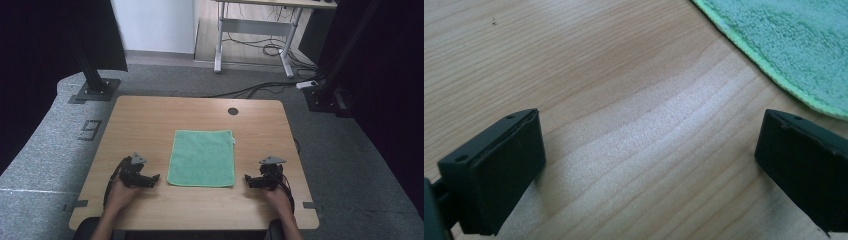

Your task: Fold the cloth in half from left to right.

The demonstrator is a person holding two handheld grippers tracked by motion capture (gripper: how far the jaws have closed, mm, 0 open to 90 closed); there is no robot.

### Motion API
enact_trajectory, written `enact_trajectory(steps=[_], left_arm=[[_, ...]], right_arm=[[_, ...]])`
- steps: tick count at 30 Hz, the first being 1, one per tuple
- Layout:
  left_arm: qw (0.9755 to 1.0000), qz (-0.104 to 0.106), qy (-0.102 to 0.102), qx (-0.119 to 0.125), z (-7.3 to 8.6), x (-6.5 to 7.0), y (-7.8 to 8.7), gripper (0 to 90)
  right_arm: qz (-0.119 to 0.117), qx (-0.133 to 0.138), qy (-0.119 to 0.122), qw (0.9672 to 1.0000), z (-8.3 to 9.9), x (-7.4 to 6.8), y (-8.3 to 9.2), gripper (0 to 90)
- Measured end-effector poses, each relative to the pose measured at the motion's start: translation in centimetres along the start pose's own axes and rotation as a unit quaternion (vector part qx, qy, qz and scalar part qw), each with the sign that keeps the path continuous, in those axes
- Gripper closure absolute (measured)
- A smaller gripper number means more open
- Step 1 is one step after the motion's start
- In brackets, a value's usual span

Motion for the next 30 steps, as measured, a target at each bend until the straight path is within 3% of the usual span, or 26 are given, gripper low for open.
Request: enact_trajectory(steps=[4,17,24,30], left_arm=[[1.0000,0.005,-0.005,-0.006,-0.6,0.2,-0.1,0.7],[0.9994,0.004,-0.019,0.027,-4.9,0.7,0.4,0.6],[0.9992,-0.003,-0.027,0.028,-7.9,1.1,-1.1,0.6],[0.9992,-0.022,-0.031,0.009,-7.9,1.1,-2.8,0.6]], right_arm=[[0.000,-0.006,-0.004,1.0000,0.0,-0.3,0.1,0.0],[-0.018,0.004,0.022,0.9996,-1.4,-3.2,1.4,2.0],[-0.038,0.027,0.027,0.9986,-3.0,-5.0,2.3,1.9],[-0.036,-0.004,0.044,0.9984,-2.7,-6.2,0.8,2.2]])
Point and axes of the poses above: each handheld gripper's, and its own axes: y roughly backward along the jaws, z roughly out of its underside, x roughly to its right, the point moved 8 cm from there along -y, roughly forward along the jaws, and after that the axes turned 15 degrees about -x, right-handed, at the moved point
